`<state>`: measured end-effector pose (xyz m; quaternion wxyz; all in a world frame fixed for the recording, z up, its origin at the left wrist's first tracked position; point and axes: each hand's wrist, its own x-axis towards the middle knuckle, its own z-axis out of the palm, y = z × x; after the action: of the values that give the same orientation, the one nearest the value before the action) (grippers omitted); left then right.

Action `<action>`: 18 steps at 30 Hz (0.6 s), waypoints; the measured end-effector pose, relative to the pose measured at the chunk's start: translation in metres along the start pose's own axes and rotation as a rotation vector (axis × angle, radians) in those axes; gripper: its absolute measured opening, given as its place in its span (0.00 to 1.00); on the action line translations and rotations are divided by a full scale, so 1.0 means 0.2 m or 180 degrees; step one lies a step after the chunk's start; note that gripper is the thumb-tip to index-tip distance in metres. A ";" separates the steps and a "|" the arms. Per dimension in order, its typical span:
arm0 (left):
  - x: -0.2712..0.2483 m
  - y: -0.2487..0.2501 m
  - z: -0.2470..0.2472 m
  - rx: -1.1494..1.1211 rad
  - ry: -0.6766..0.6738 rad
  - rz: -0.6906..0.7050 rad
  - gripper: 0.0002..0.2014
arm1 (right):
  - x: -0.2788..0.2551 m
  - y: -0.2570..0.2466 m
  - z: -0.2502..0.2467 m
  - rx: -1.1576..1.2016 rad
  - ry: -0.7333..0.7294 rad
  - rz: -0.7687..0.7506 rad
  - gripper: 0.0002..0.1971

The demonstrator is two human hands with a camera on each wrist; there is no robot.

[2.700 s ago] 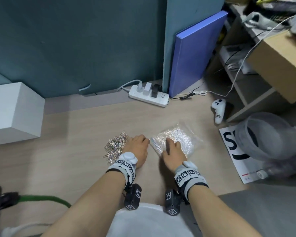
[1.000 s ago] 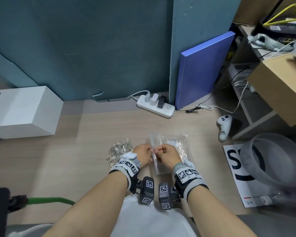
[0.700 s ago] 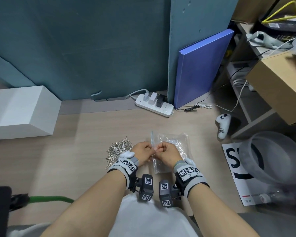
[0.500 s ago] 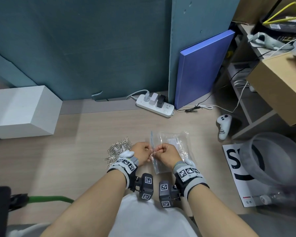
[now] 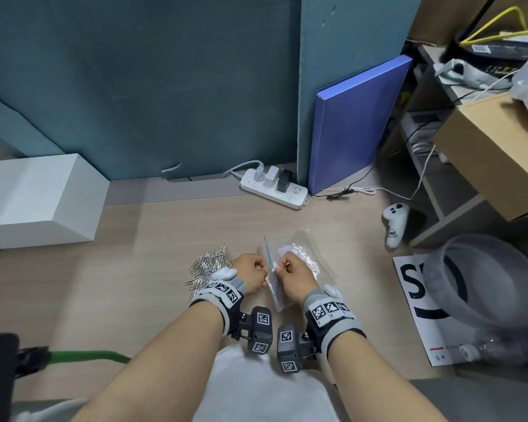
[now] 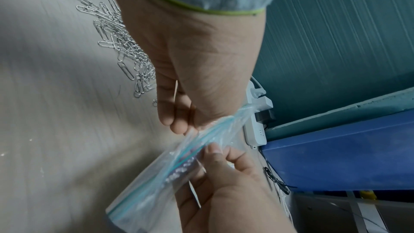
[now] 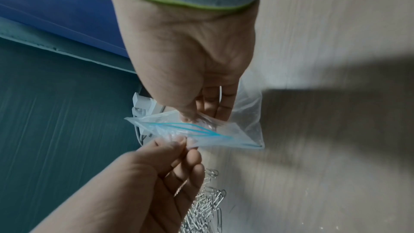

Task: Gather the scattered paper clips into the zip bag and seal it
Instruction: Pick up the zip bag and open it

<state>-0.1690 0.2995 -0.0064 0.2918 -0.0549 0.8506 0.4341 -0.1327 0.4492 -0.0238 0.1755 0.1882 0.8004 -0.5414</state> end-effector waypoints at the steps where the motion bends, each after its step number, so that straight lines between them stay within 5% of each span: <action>1: 0.00 0.00 0.00 -0.0040 -0.0007 -0.0041 0.10 | 0.00 0.01 0.00 -0.0002 0.0005 0.0013 0.11; 11: -0.04 0.01 0.05 0.0332 -0.0208 0.0007 0.11 | -0.04 0.00 -0.01 -0.0272 0.0119 -0.0029 0.08; 18: -0.03 0.01 0.06 0.0165 0.0061 0.0063 0.09 | -0.04 -0.05 -0.04 -0.0193 0.0091 -0.0057 0.11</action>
<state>-0.1599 0.3091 -0.0066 0.2806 -0.0431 0.8648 0.4142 -0.1317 0.4520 -0.0087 0.1648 0.1834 0.8205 -0.5157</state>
